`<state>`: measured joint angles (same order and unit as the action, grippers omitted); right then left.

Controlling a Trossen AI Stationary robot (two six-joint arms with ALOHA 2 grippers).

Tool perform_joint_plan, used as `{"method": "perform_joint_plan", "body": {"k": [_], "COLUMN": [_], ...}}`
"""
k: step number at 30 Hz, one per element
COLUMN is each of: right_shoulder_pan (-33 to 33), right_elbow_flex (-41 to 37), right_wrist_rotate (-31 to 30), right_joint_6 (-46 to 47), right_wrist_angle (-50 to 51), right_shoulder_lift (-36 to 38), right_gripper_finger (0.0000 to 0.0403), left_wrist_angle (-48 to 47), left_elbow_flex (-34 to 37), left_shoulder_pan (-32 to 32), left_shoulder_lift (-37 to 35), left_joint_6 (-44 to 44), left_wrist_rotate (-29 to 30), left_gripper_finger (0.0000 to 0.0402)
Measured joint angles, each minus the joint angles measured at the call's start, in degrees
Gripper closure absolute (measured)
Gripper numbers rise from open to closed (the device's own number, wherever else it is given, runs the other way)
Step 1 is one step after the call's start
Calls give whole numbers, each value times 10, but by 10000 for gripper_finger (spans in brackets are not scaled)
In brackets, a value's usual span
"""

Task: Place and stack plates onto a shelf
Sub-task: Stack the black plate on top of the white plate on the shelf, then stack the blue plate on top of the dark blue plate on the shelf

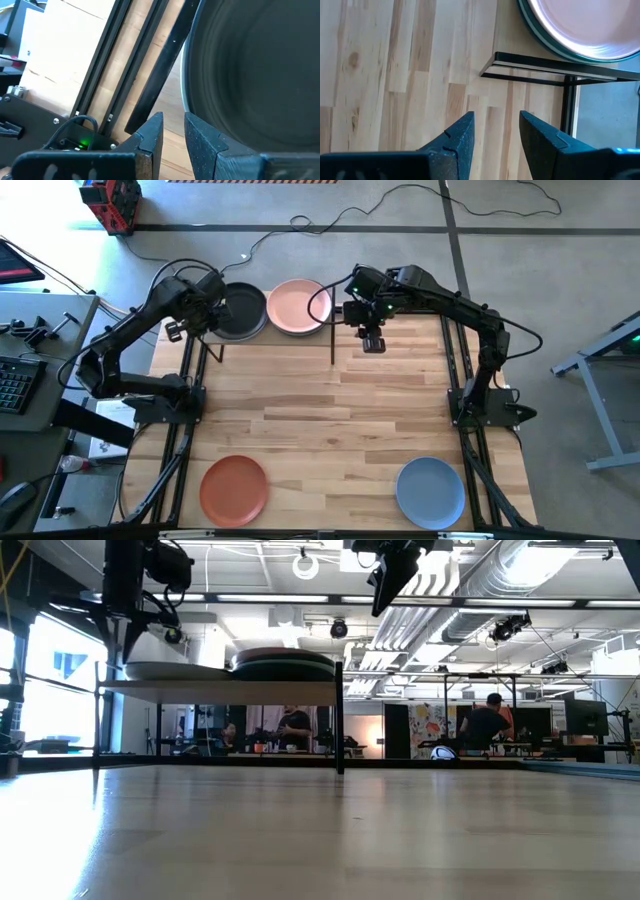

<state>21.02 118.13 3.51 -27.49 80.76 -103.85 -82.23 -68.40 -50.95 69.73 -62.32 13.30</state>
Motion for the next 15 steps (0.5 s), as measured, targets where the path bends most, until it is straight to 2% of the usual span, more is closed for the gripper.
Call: {"method": "perform_joint_plan", "body": {"k": [10, 15], "right_shoulder_pan": [0, -4], "right_elbow_flex": [0, 0], "right_wrist_rotate": [0, 2], "right_joint_6": [-7, 39], "right_wrist_angle": [-15, -9], "right_shoulder_lift": [0, 0], "right_gripper_finger": [269, 269], "left_wrist_angle": [-1, -2], "left_elbow_flex": [0, 0], "left_shoulder_pan": [0, 0], "left_shoulder_lift": [-43, -75], "left_joint_6": [26, 72], "left_wrist_rotate": [-5, -12], "left_gripper_finger": [335, 335]}}
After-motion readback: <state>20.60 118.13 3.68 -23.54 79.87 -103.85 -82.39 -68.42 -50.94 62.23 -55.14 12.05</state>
